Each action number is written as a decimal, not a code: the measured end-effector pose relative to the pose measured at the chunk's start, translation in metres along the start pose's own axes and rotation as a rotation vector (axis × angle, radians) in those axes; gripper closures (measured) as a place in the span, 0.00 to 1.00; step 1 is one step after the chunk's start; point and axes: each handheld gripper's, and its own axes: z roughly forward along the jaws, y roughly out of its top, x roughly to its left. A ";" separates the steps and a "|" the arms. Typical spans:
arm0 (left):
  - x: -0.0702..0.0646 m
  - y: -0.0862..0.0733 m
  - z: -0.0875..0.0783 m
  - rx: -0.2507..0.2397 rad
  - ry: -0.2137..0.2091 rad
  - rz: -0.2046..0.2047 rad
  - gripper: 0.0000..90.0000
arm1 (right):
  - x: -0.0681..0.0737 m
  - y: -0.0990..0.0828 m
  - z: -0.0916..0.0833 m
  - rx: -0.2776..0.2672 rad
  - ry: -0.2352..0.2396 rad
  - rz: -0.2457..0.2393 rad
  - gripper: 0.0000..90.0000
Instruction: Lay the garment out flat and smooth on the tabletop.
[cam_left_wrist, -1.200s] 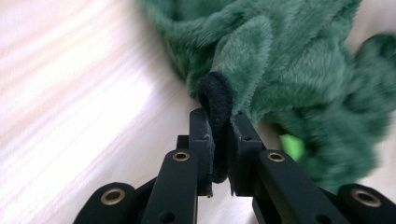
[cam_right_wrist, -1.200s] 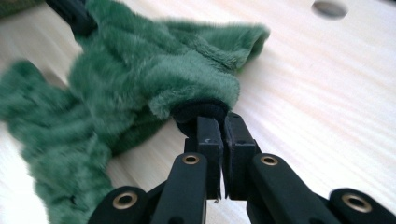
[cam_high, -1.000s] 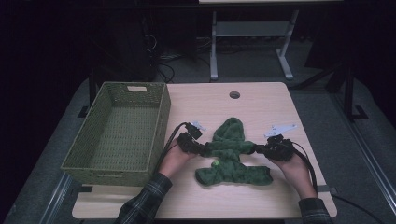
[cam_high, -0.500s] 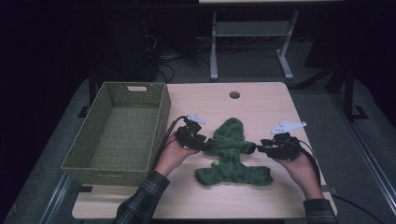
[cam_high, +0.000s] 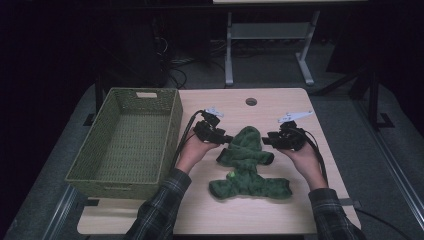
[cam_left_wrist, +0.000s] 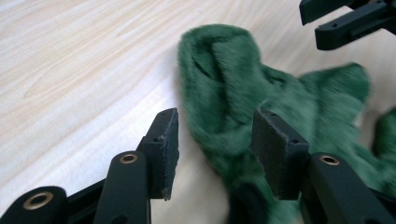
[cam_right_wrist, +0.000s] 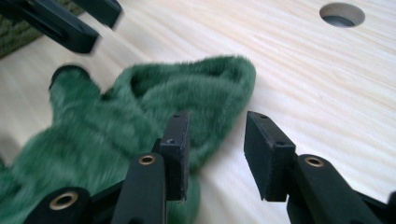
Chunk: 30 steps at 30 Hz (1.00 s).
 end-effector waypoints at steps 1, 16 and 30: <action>0.002 0.001 0.004 0.003 -0.006 -0.006 0.57 | -0.001 0.001 0.004 0.013 0.003 0.012 0.64; 0.008 -0.004 0.045 0.086 -0.010 0.008 0.58 | -0.010 -0.008 0.049 0.098 0.025 0.057 0.63; 0.003 -0.011 0.047 0.115 -0.045 0.031 0.95 | -0.004 -0.013 0.050 0.124 0.031 0.027 0.95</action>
